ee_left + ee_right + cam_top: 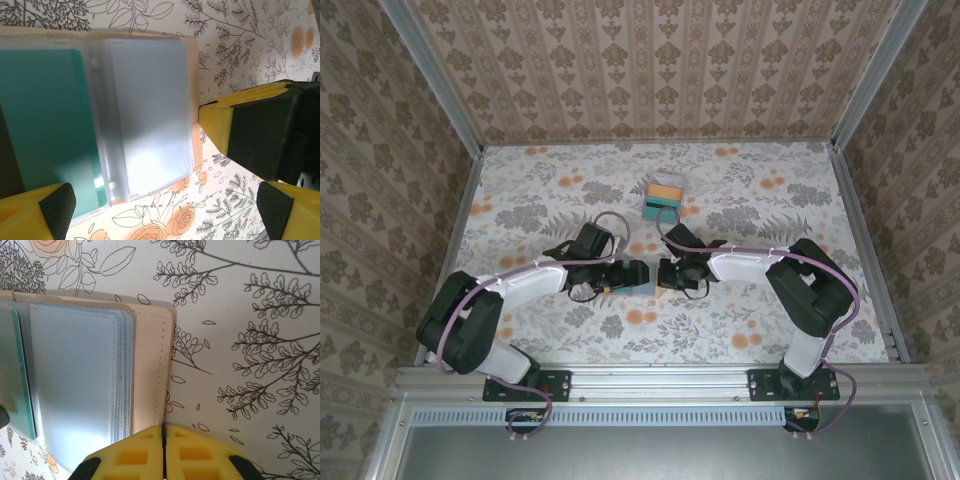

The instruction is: Take the credit cards out of the card holder

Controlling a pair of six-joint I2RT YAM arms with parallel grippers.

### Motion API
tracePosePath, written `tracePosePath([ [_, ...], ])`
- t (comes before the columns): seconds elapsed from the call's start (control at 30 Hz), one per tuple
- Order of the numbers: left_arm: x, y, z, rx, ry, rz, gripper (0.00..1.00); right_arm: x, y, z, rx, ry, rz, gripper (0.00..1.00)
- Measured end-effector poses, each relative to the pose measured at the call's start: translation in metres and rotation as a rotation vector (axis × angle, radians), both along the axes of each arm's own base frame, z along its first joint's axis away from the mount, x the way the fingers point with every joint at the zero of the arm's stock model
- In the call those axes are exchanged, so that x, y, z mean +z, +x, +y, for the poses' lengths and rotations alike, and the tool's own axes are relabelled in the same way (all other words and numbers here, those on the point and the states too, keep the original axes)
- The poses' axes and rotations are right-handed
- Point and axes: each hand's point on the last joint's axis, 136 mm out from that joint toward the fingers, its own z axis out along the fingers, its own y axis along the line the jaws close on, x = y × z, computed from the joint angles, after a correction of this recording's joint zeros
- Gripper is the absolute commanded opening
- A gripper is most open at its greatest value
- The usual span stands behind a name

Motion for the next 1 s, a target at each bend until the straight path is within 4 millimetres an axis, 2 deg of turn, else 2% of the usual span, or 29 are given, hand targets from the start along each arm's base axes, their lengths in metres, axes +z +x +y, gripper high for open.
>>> tracePosePath([
  [0.13,0.003,0.001,0.0,0.003,0.0,-0.009,0.96,0.003,0.0,-0.006,-0.02,-0.013,-0.018,0.19],
  [0.27,0.004,0.003,0.006,0.017,0.014,-0.014,0.91,0.018,0.003,-0.01,-0.034,-0.004,-0.06,0.23],
  [0.37,0.008,0.01,0.016,0.046,0.022,-0.028,0.8,0.03,0.006,-0.007,-0.035,0.021,-0.09,0.23],
  [0.5,0.005,0.023,0.038,0.111,0.052,-0.024,0.64,0.036,0.008,-0.002,-0.033,0.04,-0.101,0.22],
  [0.63,-0.005,0.027,0.058,0.154,0.082,-0.004,0.47,0.048,0.011,0.017,-0.009,0.088,-0.114,0.19],
  [0.77,-0.011,0.026,0.062,0.156,0.098,0.005,0.31,0.056,0.015,0.042,0.02,0.136,-0.118,0.19],
  [1.0,-0.028,0.03,0.075,0.195,0.128,0.055,0.21,0.045,0.016,0.073,0.058,0.169,-0.079,0.18],
])
